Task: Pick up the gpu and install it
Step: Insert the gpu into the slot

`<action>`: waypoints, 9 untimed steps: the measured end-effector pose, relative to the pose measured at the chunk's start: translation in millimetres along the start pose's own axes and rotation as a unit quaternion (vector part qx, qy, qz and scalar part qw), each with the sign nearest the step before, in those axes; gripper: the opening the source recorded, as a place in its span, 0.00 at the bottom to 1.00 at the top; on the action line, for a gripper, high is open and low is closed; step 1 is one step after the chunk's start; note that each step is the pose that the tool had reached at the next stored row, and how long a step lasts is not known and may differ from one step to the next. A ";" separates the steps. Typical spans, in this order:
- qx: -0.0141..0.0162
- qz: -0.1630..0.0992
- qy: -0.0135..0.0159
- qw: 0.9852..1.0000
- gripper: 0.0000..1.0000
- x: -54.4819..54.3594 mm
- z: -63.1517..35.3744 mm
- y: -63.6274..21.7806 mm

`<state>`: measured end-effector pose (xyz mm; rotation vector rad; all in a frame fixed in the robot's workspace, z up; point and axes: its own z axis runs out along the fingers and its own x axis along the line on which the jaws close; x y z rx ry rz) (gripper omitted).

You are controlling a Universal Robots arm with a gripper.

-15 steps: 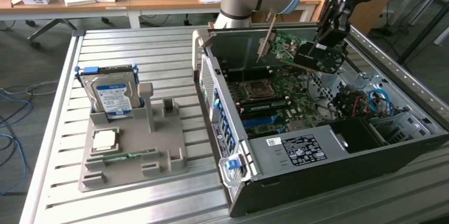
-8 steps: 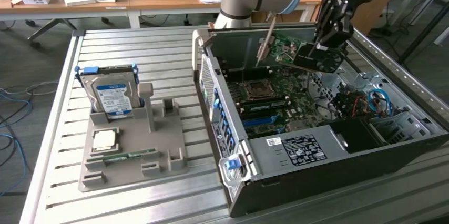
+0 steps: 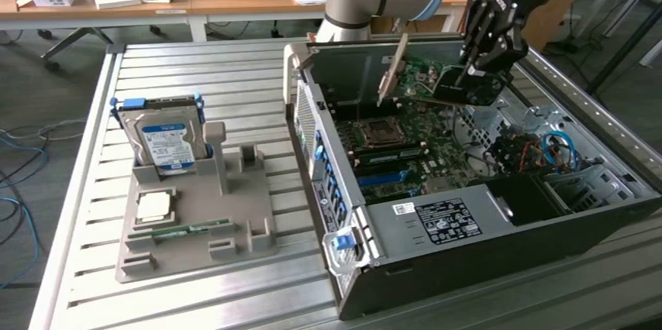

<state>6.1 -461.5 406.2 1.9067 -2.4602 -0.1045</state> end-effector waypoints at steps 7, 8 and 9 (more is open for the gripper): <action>-0.001 -0.064 0.004 0.998 0.26 0.0 1.5 -0.1; -0.001 -0.072 0.005 0.997 0.26 0.0 1.7 -0.1; -0.002 -0.082 0.006 0.997 0.26 0.0 1.9 -0.1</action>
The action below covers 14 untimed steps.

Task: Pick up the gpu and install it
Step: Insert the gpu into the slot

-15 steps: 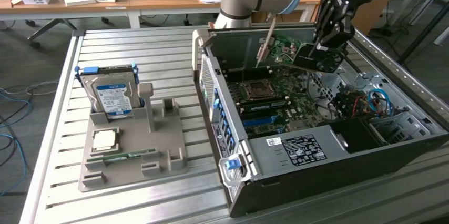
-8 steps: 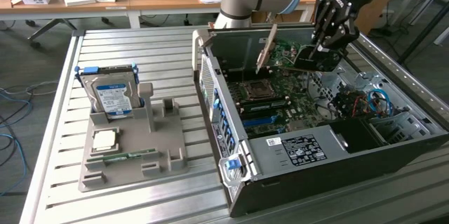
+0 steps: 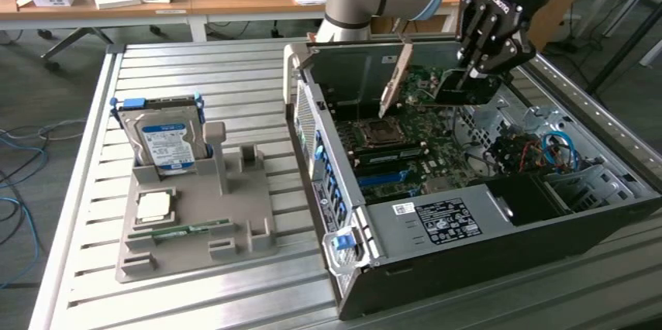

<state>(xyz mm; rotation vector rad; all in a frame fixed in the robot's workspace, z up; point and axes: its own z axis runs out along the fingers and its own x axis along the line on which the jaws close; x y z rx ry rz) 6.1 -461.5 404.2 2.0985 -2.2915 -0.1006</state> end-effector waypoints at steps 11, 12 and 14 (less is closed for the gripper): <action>0.009 -0.020 -0.001 1.000 0.26 -0.1 2.1 2.8; 0.011 -0.021 -0.001 1.000 0.26 0.0 2.7 3.3; 0.017 -0.022 -0.002 1.000 0.26 0.3 4.2 5.2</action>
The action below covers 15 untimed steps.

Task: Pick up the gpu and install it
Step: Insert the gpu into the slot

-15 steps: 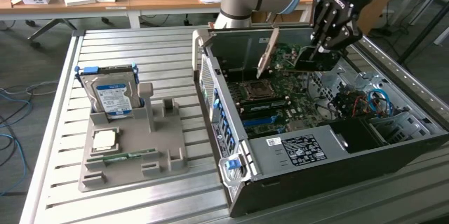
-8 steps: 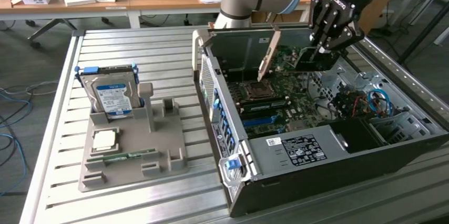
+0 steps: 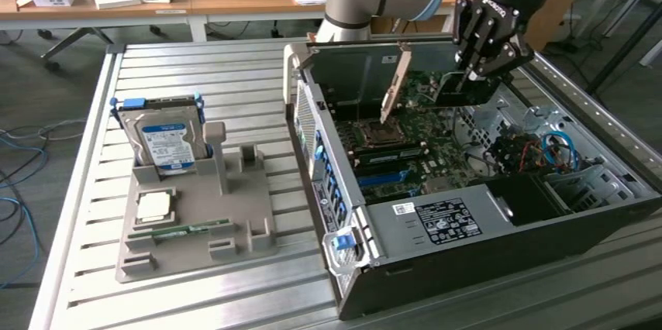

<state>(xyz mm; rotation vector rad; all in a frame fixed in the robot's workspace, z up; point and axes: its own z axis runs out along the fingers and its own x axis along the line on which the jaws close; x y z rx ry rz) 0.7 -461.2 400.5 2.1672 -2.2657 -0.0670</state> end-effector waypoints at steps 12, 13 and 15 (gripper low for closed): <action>0.023 0.012 -0.002 1.000 0.26 0.8 15.1 9.2; 0.023 0.012 -0.002 1.000 0.26 0.9 16.1 9.2; 0.023 0.012 -0.002 1.000 0.26 0.9 18.5 9.3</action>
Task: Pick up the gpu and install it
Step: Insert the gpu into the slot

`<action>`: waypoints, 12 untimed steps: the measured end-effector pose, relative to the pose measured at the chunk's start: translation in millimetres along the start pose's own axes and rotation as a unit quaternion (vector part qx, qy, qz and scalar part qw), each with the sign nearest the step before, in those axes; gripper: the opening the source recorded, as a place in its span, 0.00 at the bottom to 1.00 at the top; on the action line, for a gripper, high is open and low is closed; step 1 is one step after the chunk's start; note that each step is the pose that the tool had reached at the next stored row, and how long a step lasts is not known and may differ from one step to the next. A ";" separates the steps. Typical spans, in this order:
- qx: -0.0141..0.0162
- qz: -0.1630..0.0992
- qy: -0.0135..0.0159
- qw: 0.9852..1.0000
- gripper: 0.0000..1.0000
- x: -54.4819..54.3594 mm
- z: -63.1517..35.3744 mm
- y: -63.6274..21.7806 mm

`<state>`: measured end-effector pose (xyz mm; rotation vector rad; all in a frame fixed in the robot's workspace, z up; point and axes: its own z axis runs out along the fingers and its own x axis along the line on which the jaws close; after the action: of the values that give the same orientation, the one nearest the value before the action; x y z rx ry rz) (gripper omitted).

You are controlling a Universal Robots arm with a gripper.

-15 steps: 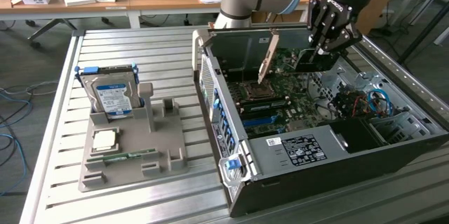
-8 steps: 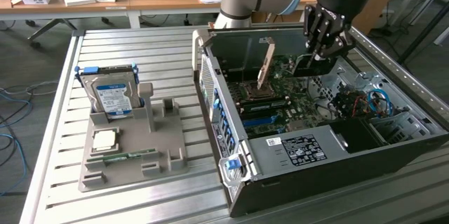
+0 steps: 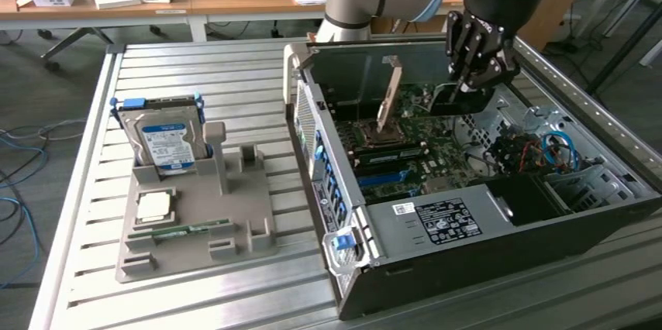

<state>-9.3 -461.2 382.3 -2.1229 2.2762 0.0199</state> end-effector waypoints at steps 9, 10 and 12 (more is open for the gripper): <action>0.000 0.000 0.000 1.000 0.26 0.5 15.6 0.6; 0.000 0.000 0.000 1.000 0.26 0.6 17.4 0.7; 0.000 0.000 0.000 1.000 0.26 0.7 21.0 1.0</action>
<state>-10.0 -461.2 361.3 -2.1229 2.2762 0.0200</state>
